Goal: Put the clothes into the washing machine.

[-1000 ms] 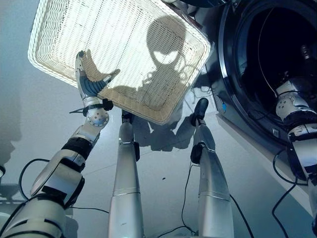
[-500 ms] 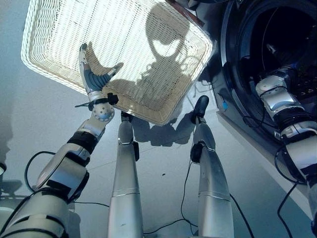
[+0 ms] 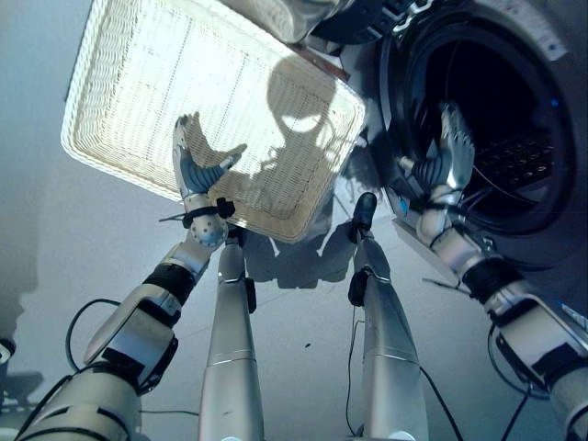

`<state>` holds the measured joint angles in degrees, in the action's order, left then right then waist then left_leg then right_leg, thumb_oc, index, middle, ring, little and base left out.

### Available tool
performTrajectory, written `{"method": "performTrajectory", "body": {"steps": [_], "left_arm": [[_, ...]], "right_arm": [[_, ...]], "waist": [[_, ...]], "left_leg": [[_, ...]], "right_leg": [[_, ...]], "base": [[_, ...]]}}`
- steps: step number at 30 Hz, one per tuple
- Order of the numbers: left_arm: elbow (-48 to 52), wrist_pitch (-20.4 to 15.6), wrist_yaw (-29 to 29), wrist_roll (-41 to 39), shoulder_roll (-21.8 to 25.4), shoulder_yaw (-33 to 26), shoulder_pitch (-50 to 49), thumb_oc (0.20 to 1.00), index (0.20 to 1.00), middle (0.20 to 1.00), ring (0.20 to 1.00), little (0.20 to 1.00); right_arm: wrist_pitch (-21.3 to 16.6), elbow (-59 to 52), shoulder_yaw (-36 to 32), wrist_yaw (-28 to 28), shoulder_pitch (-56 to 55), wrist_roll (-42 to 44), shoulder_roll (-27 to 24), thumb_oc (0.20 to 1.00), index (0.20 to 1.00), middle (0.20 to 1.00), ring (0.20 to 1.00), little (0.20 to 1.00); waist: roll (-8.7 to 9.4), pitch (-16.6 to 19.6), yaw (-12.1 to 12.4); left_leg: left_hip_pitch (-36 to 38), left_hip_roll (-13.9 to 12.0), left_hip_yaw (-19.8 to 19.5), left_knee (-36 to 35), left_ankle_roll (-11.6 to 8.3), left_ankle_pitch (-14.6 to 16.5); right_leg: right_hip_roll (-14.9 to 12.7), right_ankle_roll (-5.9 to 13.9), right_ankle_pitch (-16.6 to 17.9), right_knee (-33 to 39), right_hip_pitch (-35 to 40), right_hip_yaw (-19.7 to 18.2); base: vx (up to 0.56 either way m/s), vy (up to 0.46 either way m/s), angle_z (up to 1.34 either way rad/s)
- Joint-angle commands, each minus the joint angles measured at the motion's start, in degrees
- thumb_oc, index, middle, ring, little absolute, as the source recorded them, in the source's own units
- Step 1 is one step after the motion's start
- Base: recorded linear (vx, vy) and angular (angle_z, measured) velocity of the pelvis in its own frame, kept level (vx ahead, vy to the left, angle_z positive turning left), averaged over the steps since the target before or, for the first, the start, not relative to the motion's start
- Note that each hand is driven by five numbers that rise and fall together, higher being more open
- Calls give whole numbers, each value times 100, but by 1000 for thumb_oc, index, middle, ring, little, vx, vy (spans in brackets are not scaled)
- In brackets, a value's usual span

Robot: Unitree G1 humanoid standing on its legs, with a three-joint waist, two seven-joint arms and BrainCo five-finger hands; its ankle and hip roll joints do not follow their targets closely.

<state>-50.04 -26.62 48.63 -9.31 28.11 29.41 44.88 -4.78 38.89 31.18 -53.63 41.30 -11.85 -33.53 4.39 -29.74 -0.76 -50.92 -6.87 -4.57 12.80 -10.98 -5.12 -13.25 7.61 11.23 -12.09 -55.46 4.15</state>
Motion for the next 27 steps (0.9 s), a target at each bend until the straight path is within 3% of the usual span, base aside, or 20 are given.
{"method": "performTrajectory", "body": {"steps": [1,9,11,18,19,22,25,27], "left_arm": [[4,-105,-176,235,-140,-404,-153,1000,1000,1000,1000,1000],[16,-27,-713,449,-298,-601,-1269,1000,1000,1000,1000,1000],[-51,-82,-1019,595,-384,-670,-1780,1000,1000,1000,1000,1000],[-170,-104,-1903,621,-429,-722,-2690,1000,1000,1000,1000,1000],[-286,-87,-2176,575,-438,-772,-2954,1000,1000,1000,1000,1000],[-449,-42,-2510,514,-487,-866,-3265,1000,1000,1000,1000,1000],[-719,176,-3036,490,-570,-1068,-3714,1000,1000,1000,1000,1000],[-881,272,-3256,523,-617,-1104,-3824,1000,1000,1000,1000,1000]], "right_arm": [[-380,-281,-64,148,-50,-349,-176,1000,1000,1000,1000,1000],[-672,-400,-151,543,-1078,-814,92,1000,1000,1000,1000,1000],[-922,-450,-131,862,-1571,-975,128,1000,1000,1000,1000,1000],[-1280,-533,-284,1676,-2573,-792,192,1000,1000,1000,1000,1000],[-1351,-435,-339,2136,-2854,-461,256,1000,1000,1000,1000,1000],[-1402,-213,-459,2530,-3170,-220,422,1000,1000,1000,1000,1000],[-1303,453,-789,3488,-3662,827,802,1000,1000,1000,1000,1000],[-1287,847,-915,3748,-3792,1081,984,1000,1000,1000,1000,1000]], "waist": [[-209,-6,-44],[-231,-6,92],[-263,-6,181],[-336,32,322],[-324,276,330],[-327,587,329],[-337,1164,308],[-340,1374,297]], "left_leg": [[378,383,160,-4,623,183],[1798,211,420,-406,576,268],[2478,158,544,-613,548,299],[3934,144,720,-1110,489,310],[4201,121,772,-1259,458,304],[4534,81,829,-1446,428,264],[4994,21,924,-1681,400,199],[5155,9,956,-1715,404,209]], "right_leg": [[206,361,80,-13,336,86],[-31,428,-59,264,1680,191],[-157,471,-143,438,2367,278],[-337,566,-232,835,3892,439],[-341,568,-257,992,4227,501],[-328,564,-271,1158,4613,570],[-285,537,-317,1322,5112,623],[-270,522,-337,1372,5289,641]], "base": [[-58,49,-7],[-48,21,-2],[-10,32,0],[35,14,6],[135,-2,9],[114,-6,5],[165,-13,4],[180,-11,1]]}}
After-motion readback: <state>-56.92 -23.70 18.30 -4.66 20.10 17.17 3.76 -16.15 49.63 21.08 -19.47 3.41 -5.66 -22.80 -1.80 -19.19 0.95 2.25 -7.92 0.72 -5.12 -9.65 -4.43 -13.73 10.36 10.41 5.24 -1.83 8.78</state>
